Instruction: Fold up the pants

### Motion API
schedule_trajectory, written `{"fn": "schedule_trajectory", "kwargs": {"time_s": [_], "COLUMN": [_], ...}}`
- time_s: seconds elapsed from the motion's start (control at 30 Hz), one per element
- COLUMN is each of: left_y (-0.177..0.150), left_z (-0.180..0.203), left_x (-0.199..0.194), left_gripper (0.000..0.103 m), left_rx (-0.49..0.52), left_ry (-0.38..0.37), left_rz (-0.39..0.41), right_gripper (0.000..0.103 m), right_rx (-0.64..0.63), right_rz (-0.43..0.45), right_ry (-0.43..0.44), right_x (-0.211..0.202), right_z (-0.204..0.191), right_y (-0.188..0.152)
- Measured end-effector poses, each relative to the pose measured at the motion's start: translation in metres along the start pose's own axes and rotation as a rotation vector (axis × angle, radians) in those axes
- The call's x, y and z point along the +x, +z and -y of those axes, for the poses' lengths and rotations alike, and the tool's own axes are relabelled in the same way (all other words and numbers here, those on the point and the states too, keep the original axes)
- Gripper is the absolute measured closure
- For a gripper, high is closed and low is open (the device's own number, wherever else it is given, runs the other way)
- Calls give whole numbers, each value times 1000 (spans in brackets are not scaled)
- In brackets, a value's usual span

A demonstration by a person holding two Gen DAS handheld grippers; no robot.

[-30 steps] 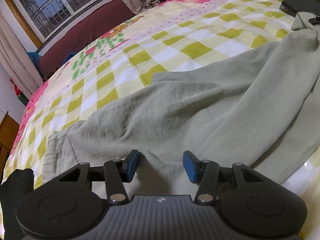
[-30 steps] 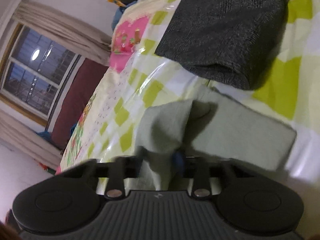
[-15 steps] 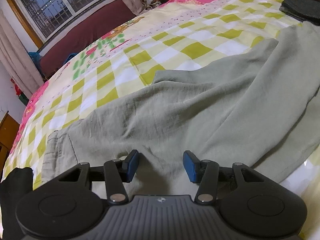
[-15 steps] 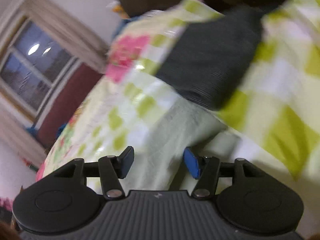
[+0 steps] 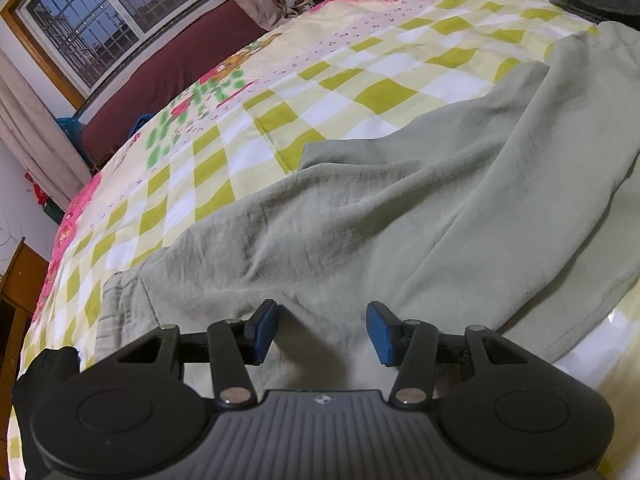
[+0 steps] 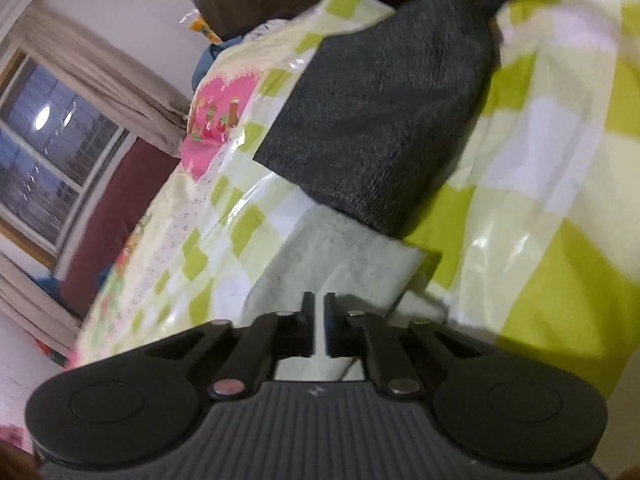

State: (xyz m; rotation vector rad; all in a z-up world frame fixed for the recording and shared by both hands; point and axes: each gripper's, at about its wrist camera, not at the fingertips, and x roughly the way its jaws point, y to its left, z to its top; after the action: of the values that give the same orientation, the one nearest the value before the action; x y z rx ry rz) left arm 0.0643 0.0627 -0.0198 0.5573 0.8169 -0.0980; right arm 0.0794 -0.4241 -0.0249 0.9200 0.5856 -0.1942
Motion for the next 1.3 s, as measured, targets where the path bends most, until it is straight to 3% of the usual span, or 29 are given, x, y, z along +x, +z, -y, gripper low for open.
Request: {"fn": "schedule_trajectory", "kwargs": {"time_s": [0.13,0.23,0.3,0.4,0.47,0.53,0.7,0.83,1.07,1.3], "left_y": [0,-1,-1,-2,-1,-1,-2,-2,-3,-3], "left_z": [0,1,1,1,1,1,2,2,2,3], "left_x": [0,1,2,0,0,0,0,-2,0,2], "left_gripper": [41,41,41,41,41,41,41,41,41,41], "left_rx": [0,0,-2,-7,-5,-8,-9,-3,-3,-5], "left_ry": [-1,0,1,0,1,-1,1,1,0,2], "left_rz": [2,7,10,14,13,12,15,20,23,23], "right_gripper": [96,93,91,85,85,79,79,73,72,73], "right_rx": [3,-24,-15,60,36,11,45,59,54,61], "right_rz": [43,33,20,-27,-32,-38,-59,-54,-72,-19], "right_ry": [16,-53,-90,-70,-77,-100,-126,-118,-148,-125], "right_x": [-23,-29,-27,-19,-15,-7,5,-8,-10,4], "right_z": [-3,-1,5,16,12,7,11,12,13,11], "right_y": [5,5,4,1,0,2,10,10,6,11]}}
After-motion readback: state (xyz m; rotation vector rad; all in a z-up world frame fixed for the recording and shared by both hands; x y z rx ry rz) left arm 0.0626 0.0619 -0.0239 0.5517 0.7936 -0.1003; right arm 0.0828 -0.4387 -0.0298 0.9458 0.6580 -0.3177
